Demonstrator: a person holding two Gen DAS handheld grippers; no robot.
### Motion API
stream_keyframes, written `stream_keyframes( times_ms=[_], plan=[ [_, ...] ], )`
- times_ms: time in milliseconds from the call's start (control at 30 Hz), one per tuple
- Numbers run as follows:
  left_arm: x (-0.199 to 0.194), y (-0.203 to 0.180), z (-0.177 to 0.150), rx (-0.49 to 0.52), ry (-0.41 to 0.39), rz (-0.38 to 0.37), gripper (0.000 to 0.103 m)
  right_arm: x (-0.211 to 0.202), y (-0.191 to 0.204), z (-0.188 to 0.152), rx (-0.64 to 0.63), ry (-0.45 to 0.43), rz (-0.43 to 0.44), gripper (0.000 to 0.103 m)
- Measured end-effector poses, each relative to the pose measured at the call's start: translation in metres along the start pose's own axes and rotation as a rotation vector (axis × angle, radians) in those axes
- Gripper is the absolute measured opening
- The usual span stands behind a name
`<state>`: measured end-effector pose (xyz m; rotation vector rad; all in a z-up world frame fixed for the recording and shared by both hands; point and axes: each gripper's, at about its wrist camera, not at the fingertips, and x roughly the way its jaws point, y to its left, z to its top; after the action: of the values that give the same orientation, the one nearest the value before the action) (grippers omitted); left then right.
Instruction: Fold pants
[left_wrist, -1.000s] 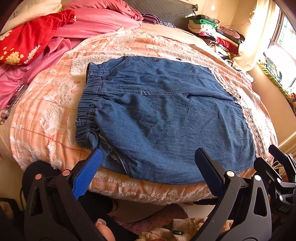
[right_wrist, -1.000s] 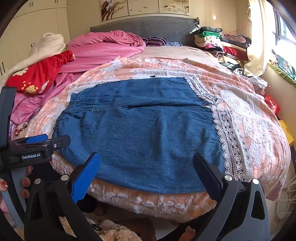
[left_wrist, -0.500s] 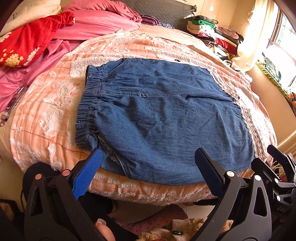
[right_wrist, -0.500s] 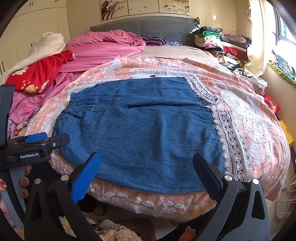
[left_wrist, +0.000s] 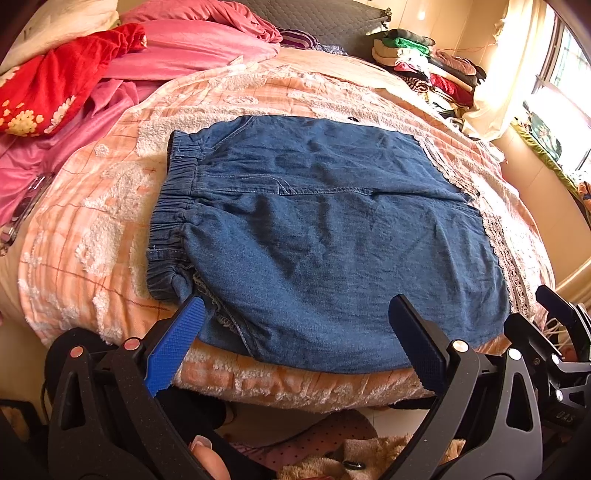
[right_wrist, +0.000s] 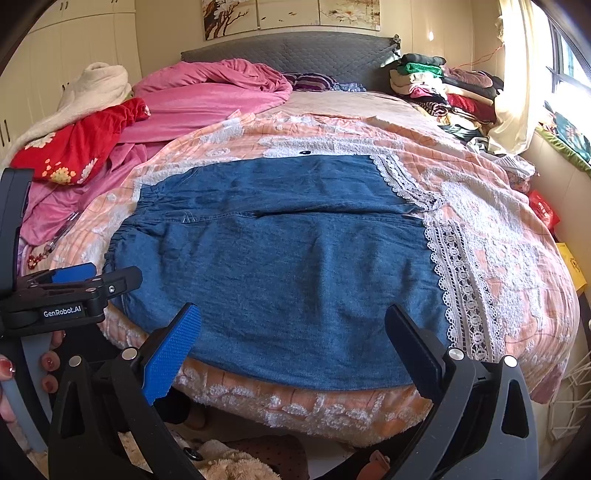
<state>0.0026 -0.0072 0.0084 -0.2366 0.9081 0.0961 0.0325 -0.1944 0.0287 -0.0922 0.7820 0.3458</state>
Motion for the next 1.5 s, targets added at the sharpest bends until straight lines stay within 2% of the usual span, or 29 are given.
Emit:
stream_keyframes(
  times_ms=[300,500,700,867,1000,1167,1267,1300,1333,1367,1400,1467,1500],
  plan=[
    [0.008,0.015,0.013,-0.022,0.001,0.01,0.094,0.017,0.004,0.023,-0.029,0.014,0.041,0.099],
    [0.015,0.052,0.039,-0.077,-0.022,0.043,0.094,0.043,0.007,0.066,-0.049,0.024,0.154,0.099],
    [0.03,0.091,0.07,-0.129,-0.026,0.069,0.094,0.081,0.024,0.115,-0.13,0.036,0.231,0.099],
    [0.054,0.126,0.098,-0.175,-0.017,0.073,0.094,0.12,0.04,0.148,-0.221,0.04,0.216,0.099],
    [0.078,0.149,0.117,-0.205,0.001,0.035,0.094,0.152,0.045,0.171,-0.26,0.041,0.222,0.099],
    [0.109,0.161,0.137,-0.174,0.007,0.034,0.093,0.193,0.054,0.196,-0.316,0.055,0.222,0.099],
    [0.123,0.164,0.145,-0.155,0.016,0.001,0.083,0.22,0.06,0.211,-0.335,0.083,0.238,0.099],
    [0.129,0.164,0.147,-0.14,0.024,-0.008,0.082,0.226,0.061,0.213,-0.343,0.091,0.25,0.099],
    [0.135,0.164,0.149,-0.131,0.032,-0.009,0.077,0.232,0.064,0.216,-0.351,0.098,0.26,0.099],
    [0.141,0.164,0.151,-0.124,0.042,-0.007,0.068,0.241,0.068,0.219,-0.369,0.106,0.251,0.099],
    [0.145,0.164,0.152,-0.115,0.042,-0.009,0.066,0.247,0.071,0.221,-0.385,0.117,0.253,0.099],
    [0.148,0.163,0.154,-0.094,0.031,-0.02,0.05,0.26,0.078,0.224,-0.427,0.127,0.264,0.099],
    [0.149,0.163,0.155,-0.089,0.024,-0.039,0.047,0.266,0.081,0.225,-0.448,0.136,0.273,0.099]
  ],
)
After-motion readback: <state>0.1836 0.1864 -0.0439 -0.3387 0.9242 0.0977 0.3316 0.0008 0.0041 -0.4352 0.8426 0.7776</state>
